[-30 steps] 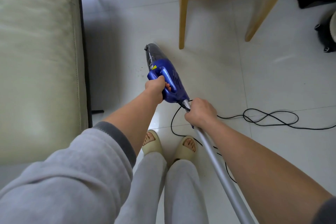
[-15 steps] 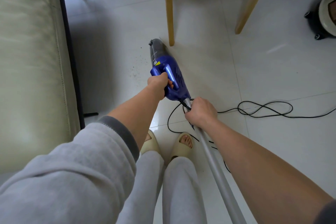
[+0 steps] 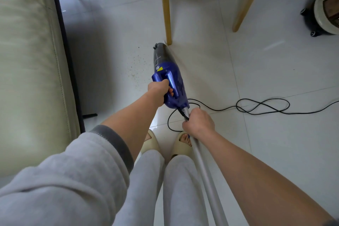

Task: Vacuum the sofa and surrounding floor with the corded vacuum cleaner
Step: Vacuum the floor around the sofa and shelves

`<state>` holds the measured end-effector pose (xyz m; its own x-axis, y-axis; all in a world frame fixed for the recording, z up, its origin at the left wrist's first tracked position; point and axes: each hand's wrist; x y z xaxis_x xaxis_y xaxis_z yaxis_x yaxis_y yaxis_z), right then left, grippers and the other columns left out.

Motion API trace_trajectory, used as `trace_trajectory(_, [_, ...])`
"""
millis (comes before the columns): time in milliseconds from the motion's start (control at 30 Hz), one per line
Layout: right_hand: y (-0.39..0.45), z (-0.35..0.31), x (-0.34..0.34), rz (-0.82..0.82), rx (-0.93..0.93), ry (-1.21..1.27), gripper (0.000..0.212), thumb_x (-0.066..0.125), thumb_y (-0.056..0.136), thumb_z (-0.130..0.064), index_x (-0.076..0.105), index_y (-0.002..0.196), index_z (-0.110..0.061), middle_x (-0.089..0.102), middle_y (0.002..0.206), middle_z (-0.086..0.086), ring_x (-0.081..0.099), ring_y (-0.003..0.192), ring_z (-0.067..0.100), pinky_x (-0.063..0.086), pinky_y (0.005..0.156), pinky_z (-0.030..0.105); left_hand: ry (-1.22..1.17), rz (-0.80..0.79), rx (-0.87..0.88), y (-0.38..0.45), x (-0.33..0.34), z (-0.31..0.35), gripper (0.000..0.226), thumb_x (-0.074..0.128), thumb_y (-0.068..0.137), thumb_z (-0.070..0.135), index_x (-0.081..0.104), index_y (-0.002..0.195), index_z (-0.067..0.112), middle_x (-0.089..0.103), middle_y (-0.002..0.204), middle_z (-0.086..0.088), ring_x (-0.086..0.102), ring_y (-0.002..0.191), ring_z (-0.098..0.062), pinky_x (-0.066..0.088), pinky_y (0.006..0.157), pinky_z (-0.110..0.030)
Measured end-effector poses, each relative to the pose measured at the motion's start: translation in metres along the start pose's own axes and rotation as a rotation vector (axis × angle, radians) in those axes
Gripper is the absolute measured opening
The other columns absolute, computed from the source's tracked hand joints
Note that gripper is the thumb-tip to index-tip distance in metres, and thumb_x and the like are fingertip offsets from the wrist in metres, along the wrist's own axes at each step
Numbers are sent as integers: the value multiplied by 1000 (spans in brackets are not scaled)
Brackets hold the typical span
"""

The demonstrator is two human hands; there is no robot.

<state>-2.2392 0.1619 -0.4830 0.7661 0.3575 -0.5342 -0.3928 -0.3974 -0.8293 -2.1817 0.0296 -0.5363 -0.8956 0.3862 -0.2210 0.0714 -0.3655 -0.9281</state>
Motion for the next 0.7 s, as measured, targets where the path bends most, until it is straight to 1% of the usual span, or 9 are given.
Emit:
trace_trajectory(67, [4, -5, -2, 0, 4, 5, 14, 60, 83, -13, 56, 97, -11, 57, 85, 4, 53, 74, 24, 36, 56, 27, 16, 11, 15, 1, -1, 6, 17, 51, 88, 9, 57, 104, 7, 55, 62, -3, 53, 54, -14, 47, 53, -25])
trace_trajectory(133, [11, -11, -6, 4, 6, 10, 19, 58, 81, -13, 60, 100, -9, 63, 90, 6, 55, 76, 25, 38, 58, 26, 16, 4, 38, 3, -1, 15, 9, 49, 87, 8, 56, 93, 7, 54, 60, -3, 53, 53, -15, 47, 54, -25])
trace_trajectory(167, [14, -14, -10, 9, 1, 11, 19, 58, 80, -13, 60, 99, -9, 64, 89, 6, 55, 77, 26, 39, 60, 27, 11, 0, 48, 5, -2, 20, 6, 48, 88, 7, 54, 86, 7, 53, 58, -3, 53, 51, -15, 47, 54, -24])
trace_trajectory(233, [19, -19, -15, 24, -11, 1, 18, 60, 79, -13, 58, 97, -11, 61, 85, 5, 54, 76, 26, 40, 61, 28, 1, -16, 51, 9, -5, 24, 9, 48, 88, 7, 52, 80, 8, 52, 56, -2, 52, 50, -14, 47, 54, -24])
trace_trajectory(300, [21, -22, -16, 37, -23, -16, 15, 61, 79, -12, 55, 93, -12, 59, 83, 5, 54, 76, 26, 40, 60, 28, 2, -20, 50, 14, -8, 25, 7, 48, 87, 8, 52, 81, 9, 53, 57, -2, 53, 52, -14, 47, 54, -24])
trace_trajectory(367, [18, -26, -12, 36, -41, -34, 16, 64, 79, -12, 53, 90, -12, 58, 83, 4, 56, 75, 25, 40, 59, 29, 0, -22, 47, 14, -13, 23, 5, 50, 88, 9, 54, 90, 8, 54, 60, -2, 54, 54, -14, 48, 56, -25])
trace_trajectory(500, [14, -40, -4, 17, -51, -38, 20, 70, 77, -16, 55, 91, -12, 60, 85, 4, 58, 76, 24, 41, 59, 28, 3, -24, 63, 17, -28, 23, 15, 52, 88, 11, 57, 102, 6, 57, 65, -4, 57, 59, -16, 49, 59, -26])
trace_trajectory(600, [11, -53, -1, 2, -71, -56, 19, 69, 77, -16, 55, 90, -12, 62, 86, 5, 61, 78, 25, 42, 59, 28, -38, -20, 57, 19, -45, 25, 7, 50, 88, 8, 55, 92, 7, 56, 58, -3, 55, 56, -16, 50, 62, -27])
trace_trajectory(700, [8, -69, 3, -16, -90, -77, 19, 68, 78, -15, 55, 91, -13, 63, 88, 5, 63, 81, 25, 45, 61, 29, -64, -11, 48, 22, -64, 25, 6, 48, 85, 6, 54, 85, 7, 55, 52, -2, 55, 54, -16, 49, 59, -27])
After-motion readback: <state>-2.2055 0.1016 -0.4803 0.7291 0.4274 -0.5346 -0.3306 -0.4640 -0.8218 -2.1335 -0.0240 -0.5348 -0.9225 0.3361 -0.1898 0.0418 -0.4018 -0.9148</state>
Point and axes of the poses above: each hand's wrist, its own y-axis towards the middle knuckle, its own x-axis out of the palm, z = x × y
